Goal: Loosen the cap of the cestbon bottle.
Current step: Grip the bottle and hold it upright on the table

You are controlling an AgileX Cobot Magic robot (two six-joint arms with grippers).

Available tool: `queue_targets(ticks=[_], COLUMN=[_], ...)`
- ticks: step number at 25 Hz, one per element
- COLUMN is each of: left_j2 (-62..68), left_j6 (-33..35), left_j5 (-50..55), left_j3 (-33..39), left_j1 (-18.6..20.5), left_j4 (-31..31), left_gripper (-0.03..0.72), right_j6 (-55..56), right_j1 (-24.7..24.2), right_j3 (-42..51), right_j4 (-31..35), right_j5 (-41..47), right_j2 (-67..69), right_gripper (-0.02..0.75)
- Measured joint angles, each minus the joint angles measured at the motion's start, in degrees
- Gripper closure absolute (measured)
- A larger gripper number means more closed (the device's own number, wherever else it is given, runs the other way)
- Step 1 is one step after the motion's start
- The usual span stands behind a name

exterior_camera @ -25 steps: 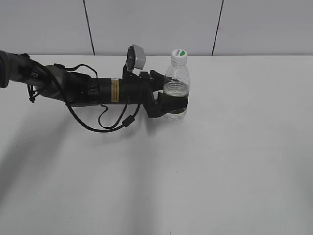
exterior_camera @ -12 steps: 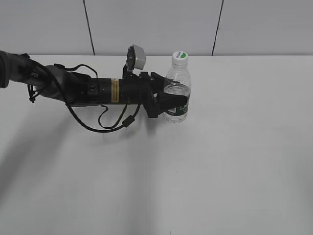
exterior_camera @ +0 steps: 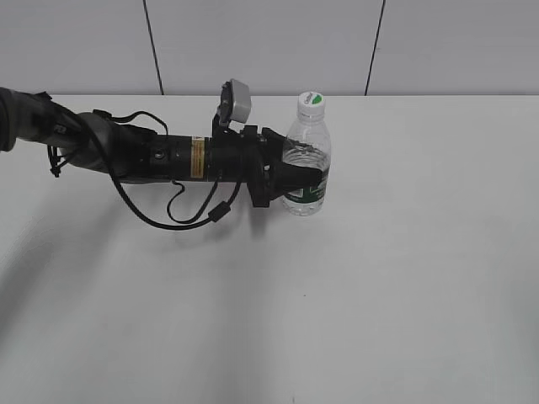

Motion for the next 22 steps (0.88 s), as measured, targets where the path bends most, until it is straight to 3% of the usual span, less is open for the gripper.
queue_targets(ticks=[22], left_j2=[-5.8], left_j6=[-5.1], left_j5=[-1.0], left_j3=[0.1], left_j1=[0.0], left_j4=[16.1], left_gripper=[0.289], right_j6=[0.1], right_j1=[0.0], right_j3=[0.0], right_j4=[0.0], right_j5=[0.0], right_j2=[0.0], right_gripper=[0.209])
